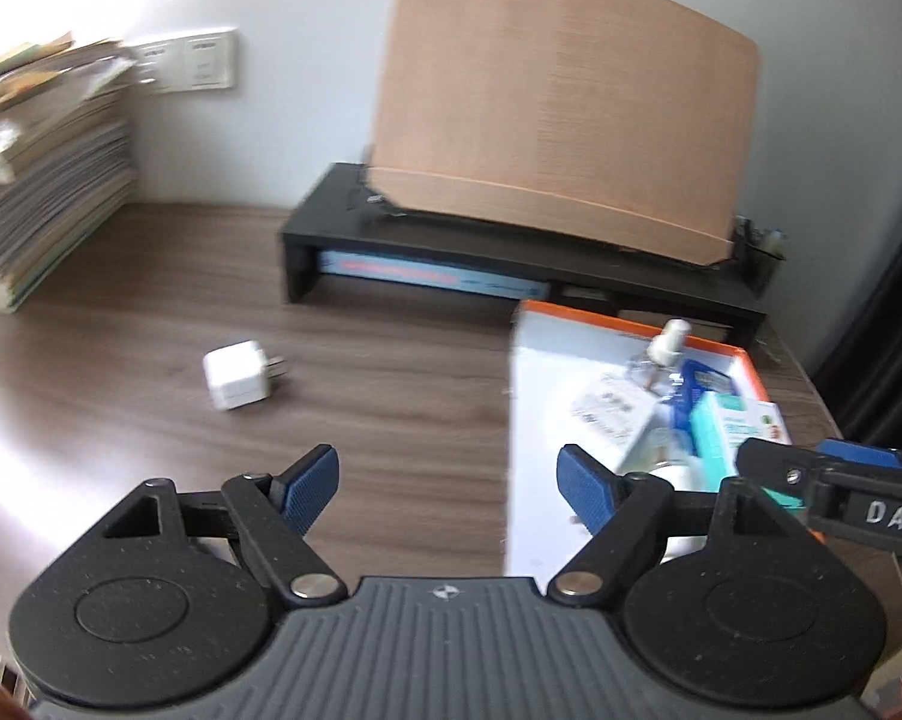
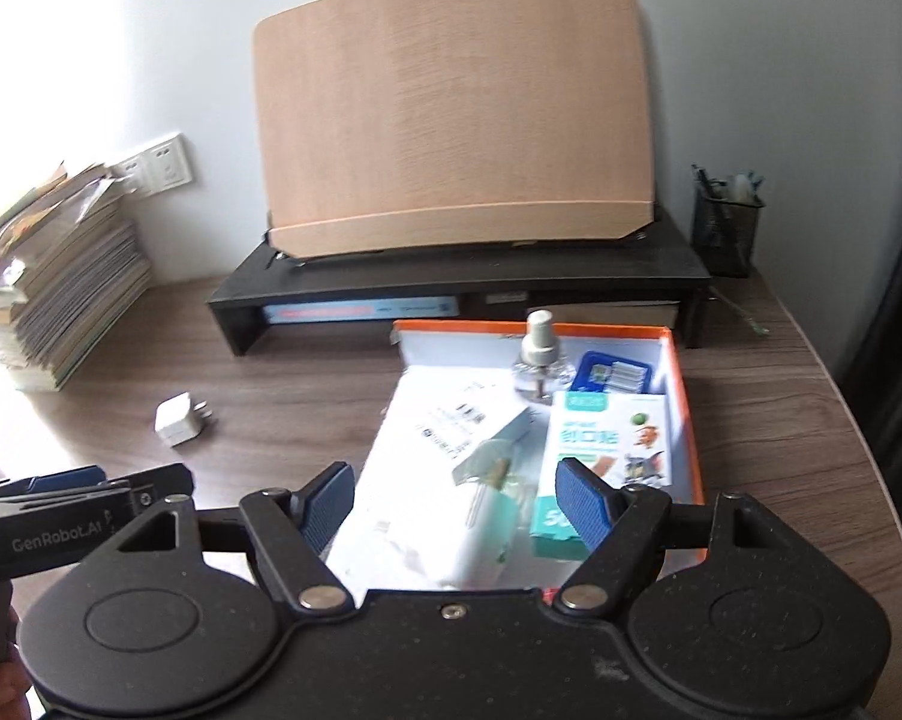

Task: Organize rigid objects
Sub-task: 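Move the left gripper to the black charger while the right gripper approaches the white cube charger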

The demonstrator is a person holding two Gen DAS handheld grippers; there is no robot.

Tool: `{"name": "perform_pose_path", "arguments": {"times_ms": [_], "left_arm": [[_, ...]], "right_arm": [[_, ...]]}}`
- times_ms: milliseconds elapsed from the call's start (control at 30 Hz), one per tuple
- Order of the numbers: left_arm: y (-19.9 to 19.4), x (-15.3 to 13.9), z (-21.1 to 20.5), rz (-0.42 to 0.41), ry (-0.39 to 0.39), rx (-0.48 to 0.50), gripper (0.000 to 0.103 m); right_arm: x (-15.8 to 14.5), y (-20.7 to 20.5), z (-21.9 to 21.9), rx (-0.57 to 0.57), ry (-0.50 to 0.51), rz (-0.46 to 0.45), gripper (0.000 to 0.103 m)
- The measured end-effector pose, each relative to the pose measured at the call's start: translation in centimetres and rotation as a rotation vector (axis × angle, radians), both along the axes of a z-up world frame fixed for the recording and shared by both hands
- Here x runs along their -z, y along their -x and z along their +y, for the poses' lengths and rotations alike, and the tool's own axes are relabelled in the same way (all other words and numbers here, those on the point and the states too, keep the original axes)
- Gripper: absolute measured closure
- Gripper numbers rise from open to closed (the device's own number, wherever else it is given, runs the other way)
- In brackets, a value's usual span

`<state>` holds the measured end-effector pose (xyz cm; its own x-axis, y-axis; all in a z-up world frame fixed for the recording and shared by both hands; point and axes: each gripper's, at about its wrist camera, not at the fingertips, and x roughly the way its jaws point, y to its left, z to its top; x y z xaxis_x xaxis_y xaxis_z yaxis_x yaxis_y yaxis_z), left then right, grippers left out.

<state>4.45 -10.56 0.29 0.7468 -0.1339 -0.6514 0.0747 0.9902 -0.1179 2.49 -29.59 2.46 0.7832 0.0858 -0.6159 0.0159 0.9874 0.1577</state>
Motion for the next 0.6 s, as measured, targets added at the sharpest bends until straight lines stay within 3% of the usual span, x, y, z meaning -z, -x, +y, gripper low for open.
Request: {"name": "perform_pose_path", "arguments": {"times_ms": [167, 267, 533, 600], "left_arm": [[1.8, 2.2, 4.2, 0.006, -0.037, -0.192, 0.022], [1.6, 4.0, 6.1, 0.039, -0.055, -0.254, 0.024], [-0.2, 6.8, 8.6, 0.072, -0.065, -0.279, 0.033], [-0.6, 7.5, 8.9, 0.084, -0.063, -0.282, 0.042]], "right_arm": [[0.6, -0.3, 2.3, -0.067, 0.004, 0.014, 0.015], [1.0, -0.5, 3.6, -0.098, 0.008, 0.027, 0.015], [1.8, -1.9, 6.4, -0.133, 0.048, 0.062, 0.015], [1.9, -2.3, 6.8, -0.134, 0.055, 0.068, 0.015]]}}
